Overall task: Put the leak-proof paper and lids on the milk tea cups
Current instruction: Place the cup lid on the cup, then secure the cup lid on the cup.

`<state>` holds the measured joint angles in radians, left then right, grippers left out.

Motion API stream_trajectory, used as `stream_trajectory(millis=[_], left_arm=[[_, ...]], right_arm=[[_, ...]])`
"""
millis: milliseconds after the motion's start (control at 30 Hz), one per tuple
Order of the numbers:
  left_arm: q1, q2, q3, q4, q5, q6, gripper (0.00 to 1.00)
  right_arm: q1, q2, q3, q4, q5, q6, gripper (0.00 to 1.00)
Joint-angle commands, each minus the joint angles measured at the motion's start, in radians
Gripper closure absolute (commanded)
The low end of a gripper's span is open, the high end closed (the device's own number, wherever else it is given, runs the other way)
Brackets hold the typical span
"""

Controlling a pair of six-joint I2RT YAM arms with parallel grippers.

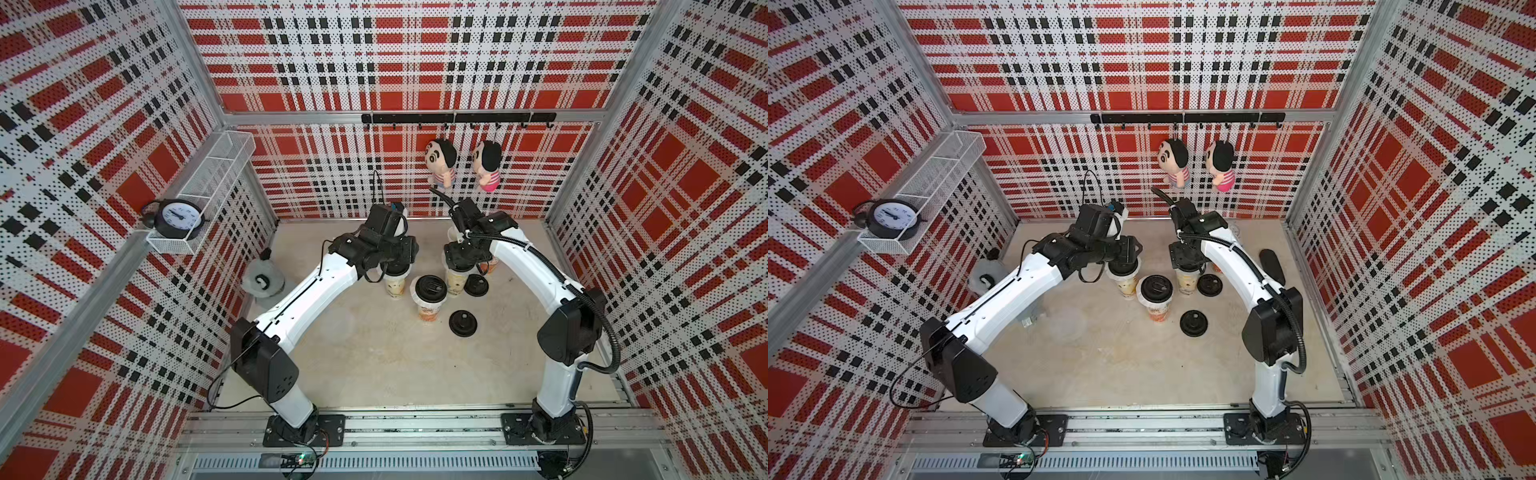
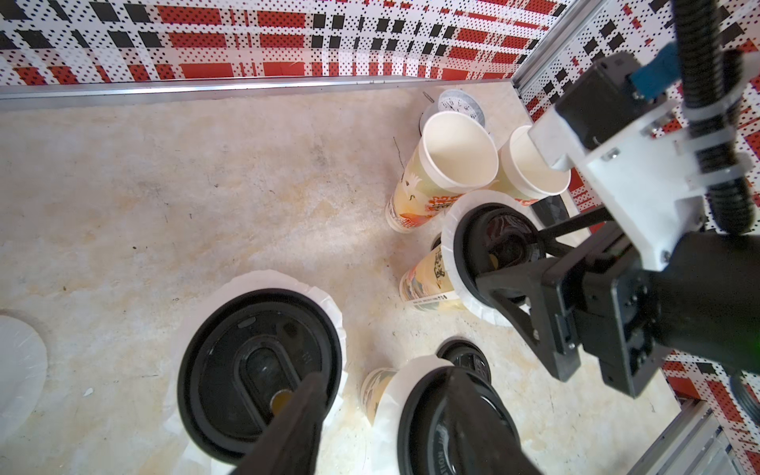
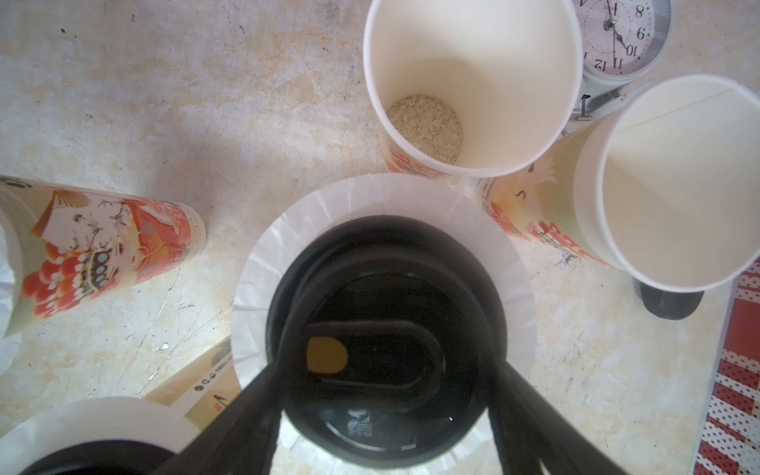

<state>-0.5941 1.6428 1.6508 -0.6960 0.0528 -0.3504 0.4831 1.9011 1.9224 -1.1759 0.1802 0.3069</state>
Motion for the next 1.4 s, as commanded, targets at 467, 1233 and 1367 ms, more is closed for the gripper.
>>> stream_trajectory(millis=[467, 1233, 1367], left_arm=[[0.01, -0.031, 0.001, 0.01, 0.014, 0.02, 0.48], [-0.122, 0.478, 0.684, -0.306, -0.056, 0.236, 0.42], [-0.155, 0.529, 0.708, -0.306, -0.053, 0.292, 0.36]], right_arm=[[0.008, -0.013, -0.007, 0.009, 0.004, 0.015, 0.15], [-0.271, -0.491, -0.341, 0.224, -0.154, 0.159, 0.12], [-0.356, -0.563, -0.469, 0.26, -0.238, 0.152, 0.12]])
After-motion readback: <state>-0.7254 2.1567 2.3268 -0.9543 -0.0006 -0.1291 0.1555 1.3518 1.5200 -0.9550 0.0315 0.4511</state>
